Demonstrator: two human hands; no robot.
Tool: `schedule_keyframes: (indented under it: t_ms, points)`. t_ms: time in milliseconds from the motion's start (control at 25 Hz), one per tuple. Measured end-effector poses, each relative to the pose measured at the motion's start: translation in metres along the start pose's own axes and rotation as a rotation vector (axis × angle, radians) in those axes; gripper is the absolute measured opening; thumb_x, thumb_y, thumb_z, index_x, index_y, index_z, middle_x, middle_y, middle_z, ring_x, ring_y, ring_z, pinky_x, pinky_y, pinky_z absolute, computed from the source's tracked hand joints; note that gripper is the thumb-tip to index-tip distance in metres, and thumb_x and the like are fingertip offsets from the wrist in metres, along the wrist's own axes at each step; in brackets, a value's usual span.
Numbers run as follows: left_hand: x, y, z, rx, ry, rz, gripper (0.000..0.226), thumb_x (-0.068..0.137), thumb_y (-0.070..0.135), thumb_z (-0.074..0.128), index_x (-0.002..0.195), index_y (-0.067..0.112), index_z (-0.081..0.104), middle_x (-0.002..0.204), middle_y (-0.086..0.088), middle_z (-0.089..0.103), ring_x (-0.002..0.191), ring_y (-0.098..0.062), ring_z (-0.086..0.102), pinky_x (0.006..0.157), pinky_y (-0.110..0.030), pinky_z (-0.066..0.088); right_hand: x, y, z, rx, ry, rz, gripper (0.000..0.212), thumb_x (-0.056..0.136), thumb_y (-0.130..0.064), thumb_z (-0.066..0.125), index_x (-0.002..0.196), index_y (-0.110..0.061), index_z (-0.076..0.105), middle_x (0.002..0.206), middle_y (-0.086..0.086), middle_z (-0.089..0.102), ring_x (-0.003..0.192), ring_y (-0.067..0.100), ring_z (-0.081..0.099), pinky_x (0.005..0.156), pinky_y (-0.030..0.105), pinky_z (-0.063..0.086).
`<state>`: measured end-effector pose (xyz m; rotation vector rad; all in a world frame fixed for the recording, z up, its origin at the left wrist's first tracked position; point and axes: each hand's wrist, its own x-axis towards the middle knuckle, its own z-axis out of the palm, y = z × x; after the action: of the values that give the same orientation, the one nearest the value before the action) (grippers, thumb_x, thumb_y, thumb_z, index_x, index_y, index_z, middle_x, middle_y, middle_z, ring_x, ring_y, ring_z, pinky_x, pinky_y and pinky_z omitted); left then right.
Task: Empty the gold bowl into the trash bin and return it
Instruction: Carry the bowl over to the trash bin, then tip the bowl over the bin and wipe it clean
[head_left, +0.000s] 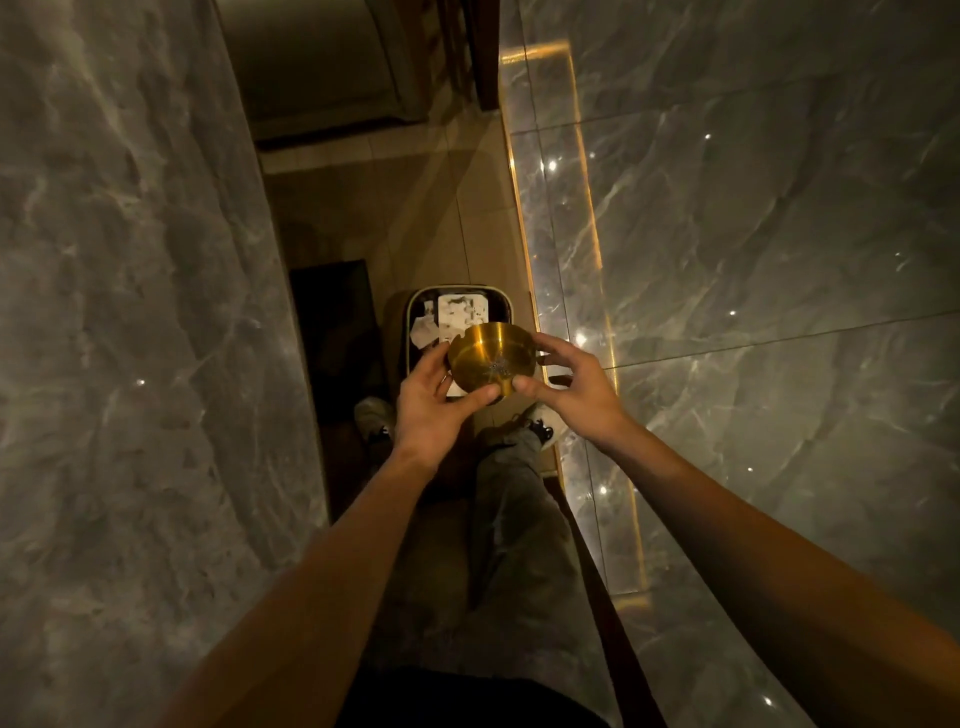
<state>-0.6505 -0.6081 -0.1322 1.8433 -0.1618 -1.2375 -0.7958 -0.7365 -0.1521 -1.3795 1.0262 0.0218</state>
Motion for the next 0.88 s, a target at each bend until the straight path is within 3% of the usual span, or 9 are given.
schedule_keyframes:
  t_ms: [80, 200, 360, 480, 640, 760, 880]
  points:
    - [0.016, -0.016, 0.003, -0.016, 0.015, -0.063, 0.077, 0.066, 0.004, 0.085, 0.131, 0.025, 0.051, 0.107, 0.027, 0.06, 0.097, 0.022, 0.056, 0.077, -0.002, 0.044, 0.015, 0.017, 0.004, 0.017, -0.012, 0.04, 0.066, 0.079, -0.029, 0.079, 0.138, -0.018, 0.052, 0.132, -0.001, 0.057, 0.12, 0.015, 0.053, 0.092, 0.034, 0.048]
    - [0.042, -0.042, 0.006, -0.01, 0.023, -0.108, 0.058, 0.066, 0.004, 0.085, 0.108, 0.036, 0.059, 0.096, 0.029, 0.071, 0.096, 0.014, 0.063, 0.075, -0.006, 0.048, 0.036, 0.045, 0.009, 0.019, -0.051, 0.074, 0.061, 0.08, -0.029, 0.077, 0.135, -0.017, 0.053, 0.129, -0.002, 0.058, 0.121, 0.017, 0.052, 0.099, 0.046, 0.048]
    - [0.067, -0.065, 0.009, -0.038, 0.03, -0.159, 0.067, 0.067, 0.003, 0.084, 0.123, 0.027, 0.056, 0.105, 0.021, 0.068, 0.099, 0.009, 0.064, 0.078, -0.011, 0.051, 0.061, 0.073, 0.015, 0.039, -0.1, 0.087, 0.055, 0.084, -0.029, 0.074, 0.134, -0.019, 0.055, 0.128, -0.005, 0.058, 0.121, 0.012, 0.05, 0.097, 0.039, 0.045]
    - [0.085, -0.076, 0.01, -0.037, 0.01, -0.191, 0.056, 0.071, 0.006, 0.082, 0.113, 0.032, 0.057, 0.103, 0.022, 0.066, 0.095, 0.011, 0.063, 0.071, -0.006, 0.049, 0.079, 0.085, 0.019, 0.07, -0.123, 0.084, 0.048, 0.086, -0.023, 0.072, 0.131, -0.013, 0.057, 0.129, 0.0, 0.06, 0.123, 0.013, 0.052, 0.094, 0.032, 0.046]
    - [0.104, -0.087, 0.017, -0.058, 0.061, -0.288, 0.067, 0.075, 0.016, 0.081, 0.132, 0.021, 0.047, 0.114, 0.014, 0.059, 0.104, 0.001, 0.058, 0.062, 0.0, 0.044, 0.098, 0.1, 0.025, 0.098, -0.118, 0.115, 0.04, 0.09, -0.026, 0.067, 0.127, -0.012, 0.06, 0.121, 0.001, 0.065, 0.113, 0.006, 0.057, 0.077, 0.005, 0.045]
    - [0.116, -0.098, 0.022, -0.01, 0.138, -0.284, 0.041, 0.075, 0.022, 0.081, 0.106, 0.024, 0.055, 0.1, 0.017, 0.06, 0.085, 0.011, 0.059, 0.058, 0.0, 0.043, 0.108, 0.109, 0.031, 0.137, -0.096, 0.181, 0.036, 0.091, -0.031, 0.064, 0.121, -0.012, 0.063, 0.108, 0.0, 0.066, 0.102, 0.009, 0.062, 0.074, 0.011, 0.048]
    - [0.122, -0.102, 0.023, 0.056, 0.218, -0.241, 0.045, 0.078, 0.026, 0.079, 0.115, 0.012, 0.057, 0.107, 0.006, 0.066, 0.099, -0.003, 0.063, 0.072, -0.008, 0.048, 0.115, 0.111, 0.038, 0.186, -0.05, 0.23, 0.034, 0.091, -0.031, 0.064, 0.117, -0.009, 0.064, 0.104, 0.001, 0.066, 0.098, 0.01, 0.063, 0.077, 0.017, 0.049]
